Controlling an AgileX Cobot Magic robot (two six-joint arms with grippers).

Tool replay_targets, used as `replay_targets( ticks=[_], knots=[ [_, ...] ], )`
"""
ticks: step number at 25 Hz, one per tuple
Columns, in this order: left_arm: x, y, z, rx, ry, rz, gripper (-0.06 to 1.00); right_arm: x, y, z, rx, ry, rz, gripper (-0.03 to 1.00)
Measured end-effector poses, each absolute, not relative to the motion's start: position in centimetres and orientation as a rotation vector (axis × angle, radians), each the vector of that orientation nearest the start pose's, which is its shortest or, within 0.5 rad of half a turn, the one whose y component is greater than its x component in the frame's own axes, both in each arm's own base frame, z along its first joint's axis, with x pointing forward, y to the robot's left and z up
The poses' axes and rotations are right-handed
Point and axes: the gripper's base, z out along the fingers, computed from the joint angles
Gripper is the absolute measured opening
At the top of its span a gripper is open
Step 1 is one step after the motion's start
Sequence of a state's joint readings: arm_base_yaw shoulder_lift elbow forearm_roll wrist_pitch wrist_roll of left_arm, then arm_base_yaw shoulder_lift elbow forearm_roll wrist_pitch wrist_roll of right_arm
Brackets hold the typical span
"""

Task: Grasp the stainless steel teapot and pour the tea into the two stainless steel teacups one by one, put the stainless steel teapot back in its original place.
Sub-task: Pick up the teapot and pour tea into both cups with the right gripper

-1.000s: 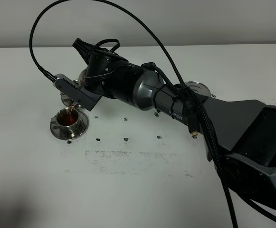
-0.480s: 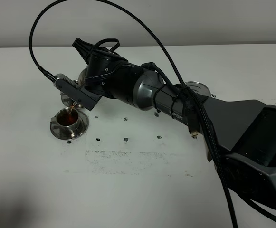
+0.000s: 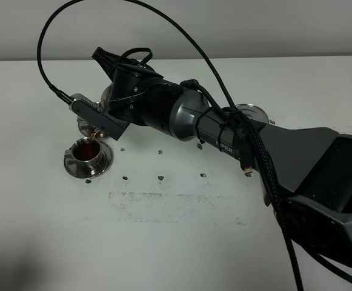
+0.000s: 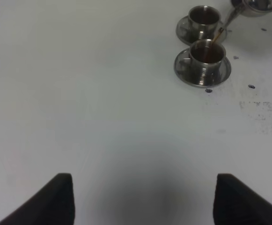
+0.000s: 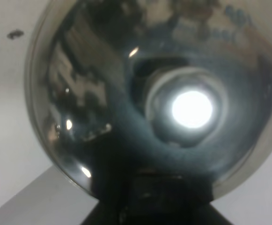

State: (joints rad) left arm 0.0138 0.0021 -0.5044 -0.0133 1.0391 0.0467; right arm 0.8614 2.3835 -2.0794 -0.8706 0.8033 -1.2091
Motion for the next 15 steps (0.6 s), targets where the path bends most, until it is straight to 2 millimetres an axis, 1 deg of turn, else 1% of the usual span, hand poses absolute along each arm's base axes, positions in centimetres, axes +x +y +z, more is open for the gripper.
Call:
replay_targets(
  ticks=[15],
  knots=[
    [-0.42,-0.11,28.03,0.034,2.02,0.023,0.61,38.65,37.2,20.28,-2.409,0.76,-1.179,0.2]
  ],
)
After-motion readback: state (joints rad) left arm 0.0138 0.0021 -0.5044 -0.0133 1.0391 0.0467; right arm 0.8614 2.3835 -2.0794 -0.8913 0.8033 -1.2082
